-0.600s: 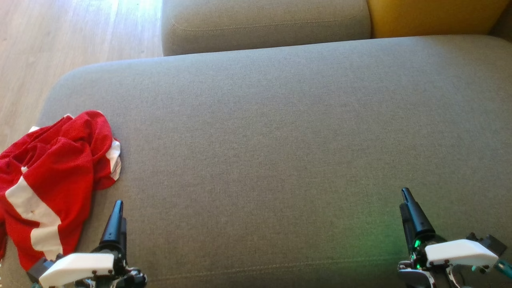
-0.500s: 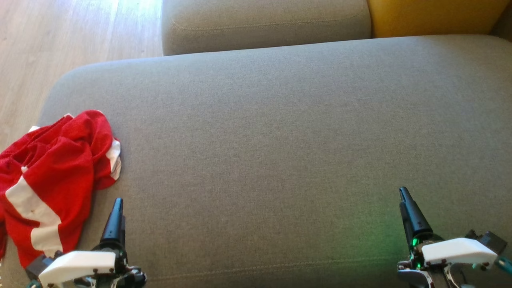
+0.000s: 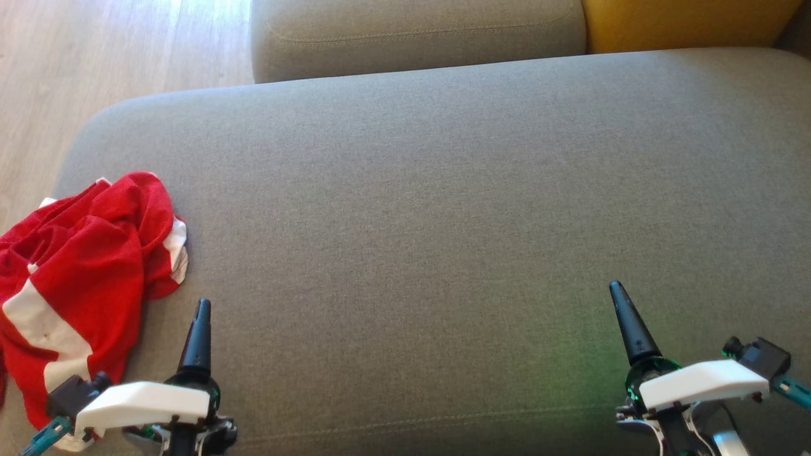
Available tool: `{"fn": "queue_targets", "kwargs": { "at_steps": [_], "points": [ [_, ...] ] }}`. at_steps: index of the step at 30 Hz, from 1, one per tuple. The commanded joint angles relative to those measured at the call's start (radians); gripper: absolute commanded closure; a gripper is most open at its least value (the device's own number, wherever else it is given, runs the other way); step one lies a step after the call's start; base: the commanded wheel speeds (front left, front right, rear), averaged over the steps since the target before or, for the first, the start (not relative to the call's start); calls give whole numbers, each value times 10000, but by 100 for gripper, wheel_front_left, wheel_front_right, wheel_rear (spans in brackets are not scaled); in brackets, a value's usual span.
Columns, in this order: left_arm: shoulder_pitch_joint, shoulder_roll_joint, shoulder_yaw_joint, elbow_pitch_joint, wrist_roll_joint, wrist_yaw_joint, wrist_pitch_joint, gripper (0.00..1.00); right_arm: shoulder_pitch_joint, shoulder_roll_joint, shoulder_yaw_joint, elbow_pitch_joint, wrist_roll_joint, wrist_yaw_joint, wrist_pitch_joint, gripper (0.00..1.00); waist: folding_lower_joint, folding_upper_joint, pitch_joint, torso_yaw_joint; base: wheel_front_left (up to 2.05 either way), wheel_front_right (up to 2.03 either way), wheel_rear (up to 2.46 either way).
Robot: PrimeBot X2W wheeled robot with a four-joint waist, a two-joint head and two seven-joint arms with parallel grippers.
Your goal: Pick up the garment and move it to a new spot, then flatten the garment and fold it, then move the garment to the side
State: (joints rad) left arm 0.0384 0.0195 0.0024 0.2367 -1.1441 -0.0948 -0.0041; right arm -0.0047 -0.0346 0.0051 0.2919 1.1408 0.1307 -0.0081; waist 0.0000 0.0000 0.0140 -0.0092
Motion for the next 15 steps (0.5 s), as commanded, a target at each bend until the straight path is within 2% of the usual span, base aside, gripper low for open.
{"fn": "queue_targets", "kwargs": {
  "at_steps": [1,15],
  "points": [
    [-436,126,20,-441,323,75,-150,0,-511,-60,141,-431,-322,0,-128,0,0,0,4,-9,0,0,0],
    [-625,157,-296,-1129,2320,494,-566,0,-721,-76,471,-1083,-2369,0,-541,0,0,0,234,-12,0,0,0]
  ]
}}
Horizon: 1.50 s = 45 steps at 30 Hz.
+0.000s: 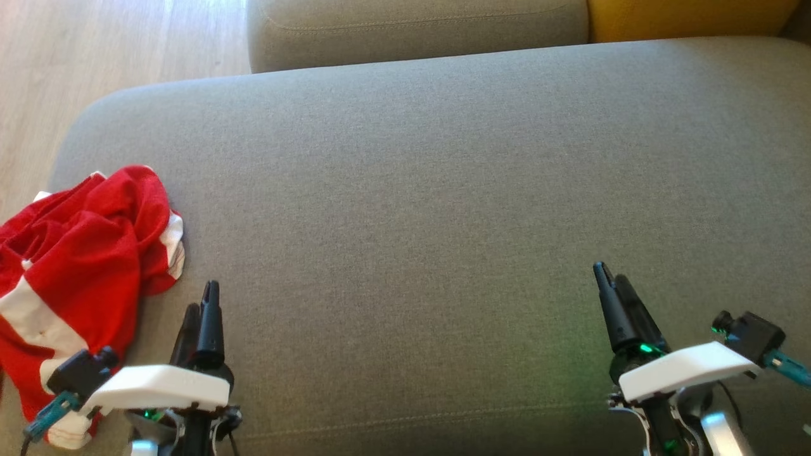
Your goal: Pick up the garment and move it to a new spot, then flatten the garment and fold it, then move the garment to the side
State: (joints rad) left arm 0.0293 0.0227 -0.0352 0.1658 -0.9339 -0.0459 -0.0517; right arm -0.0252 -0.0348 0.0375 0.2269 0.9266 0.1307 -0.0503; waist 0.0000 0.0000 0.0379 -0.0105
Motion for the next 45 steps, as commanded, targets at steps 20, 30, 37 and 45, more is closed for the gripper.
{"fn": "queue_targets", "kwargs": {
  "at_steps": [20,30,37,45],
  "points": [
    [-482,167,-252,-1028,2812,439,-655,0,-634,-97,726,-921,-2841,0,-679,0,0,0,-217,-83,0,0,0],
    [-472,189,-356,-1336,4010,641,-952,0,-685,-109,809,-1203,-4219,0,-974,0,0,0,-292,-44,0,0,0],
    [-463,205,-511,-1476,4909,710,-1160,0,-780,-117,949,-1302,-5098,0,-1181,0,0,0,-289,-79,0,0,0],
    [-477,222,-711,-1700,5921,874,-1397,0,-832,-126,1075,-1527,-6067,0,-1416,0,0,0,-281,-132,0,0,0]
  ]
}}
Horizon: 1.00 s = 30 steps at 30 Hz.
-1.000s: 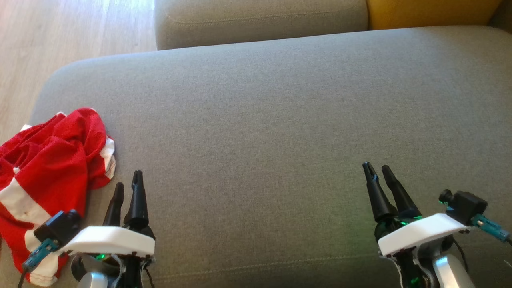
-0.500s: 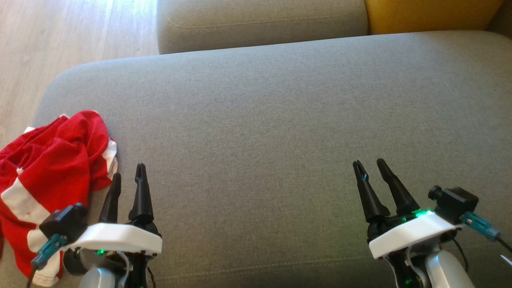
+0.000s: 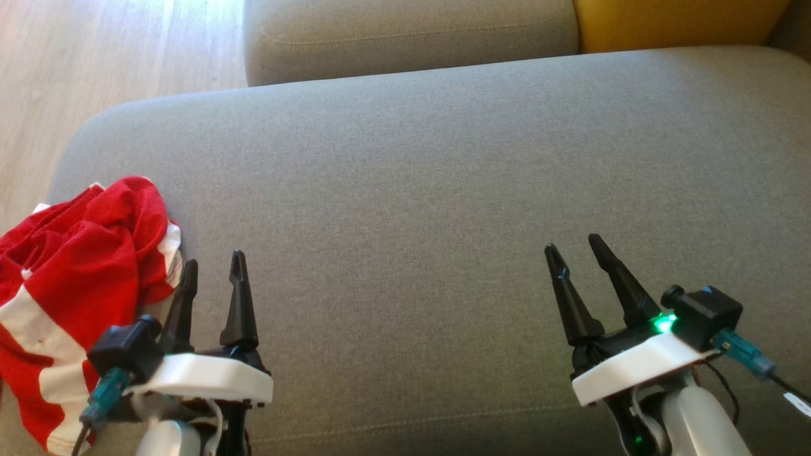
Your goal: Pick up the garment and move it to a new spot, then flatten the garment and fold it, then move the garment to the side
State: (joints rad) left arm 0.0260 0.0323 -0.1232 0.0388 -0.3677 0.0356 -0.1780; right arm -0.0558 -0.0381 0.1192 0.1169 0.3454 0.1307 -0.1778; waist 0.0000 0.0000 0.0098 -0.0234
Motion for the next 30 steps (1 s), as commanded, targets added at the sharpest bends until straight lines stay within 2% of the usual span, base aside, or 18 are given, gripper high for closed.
{"fn": "queue_targets", "kwargs": {
  "at_steps": [1,12,23,30],
  "points": [
    [-442,129,149,-454,377,78,-163,0,-532,-95,283,-452,-382,0,-170,0,0,0,-3,-8,0,0,0],
    [-421,155,-60,-650,1944,249,-520,0,-611,-109,501,-724,-1944,0,-524,0,0,0,-46,-31,0,0,0],
    [-343,178,-193,-1063,3199,408,-817,0,-604,-121,358,-862,-3042,0,-819,0,0,0,-100,-67,0,0,0],
    [-205,179,-255,-695,3184,150,-837,0,-595,-122,51,-715,-3005,0,-839,0,0,0,-136,-65,0,0,0]
  ]
}}
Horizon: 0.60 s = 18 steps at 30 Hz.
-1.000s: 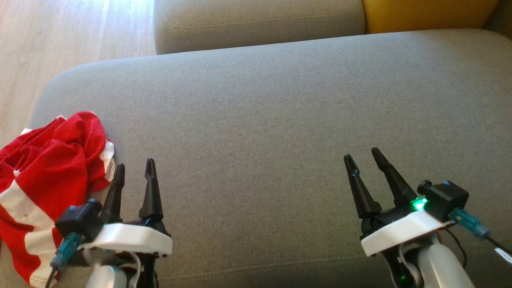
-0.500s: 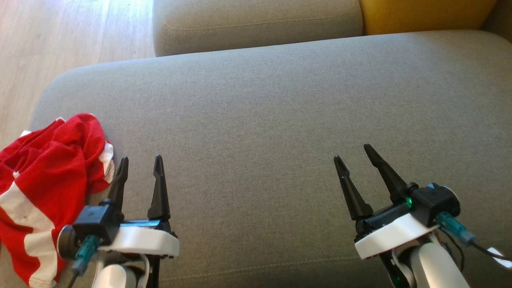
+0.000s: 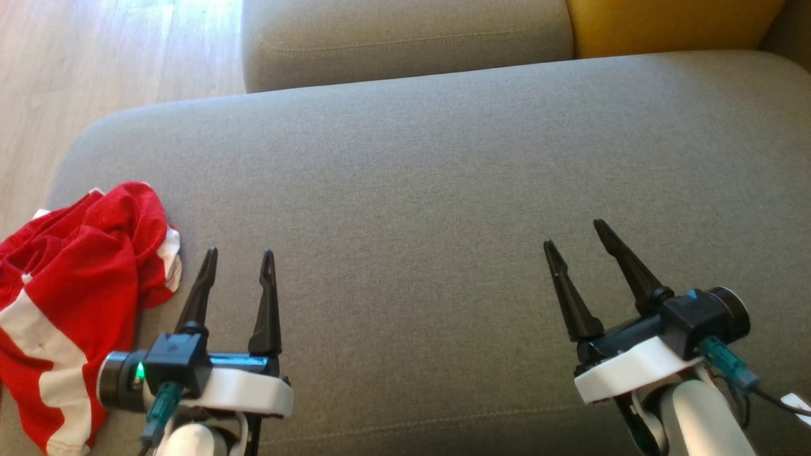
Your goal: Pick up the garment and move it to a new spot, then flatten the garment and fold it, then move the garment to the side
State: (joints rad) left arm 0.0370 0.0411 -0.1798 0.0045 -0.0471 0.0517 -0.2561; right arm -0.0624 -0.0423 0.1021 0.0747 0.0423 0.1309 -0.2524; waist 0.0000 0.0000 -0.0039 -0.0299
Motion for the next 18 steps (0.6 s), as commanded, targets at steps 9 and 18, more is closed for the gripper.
{"fn": "queue_targets", "kwargs": {
  "at_steps": [9,18],
  "points": [
    [-319,91,265,102,-148,-159,-57,0,-515,-79,-86,-127,-95,-2,-93,0,0,0,-10,55,0,0,0],
    [-313,91,248,273,-105,-174,-57,0,-463,-79,-234,-114,-148,-2,-93,0,0,0,-43,253,0,0,0]
  ]
}}
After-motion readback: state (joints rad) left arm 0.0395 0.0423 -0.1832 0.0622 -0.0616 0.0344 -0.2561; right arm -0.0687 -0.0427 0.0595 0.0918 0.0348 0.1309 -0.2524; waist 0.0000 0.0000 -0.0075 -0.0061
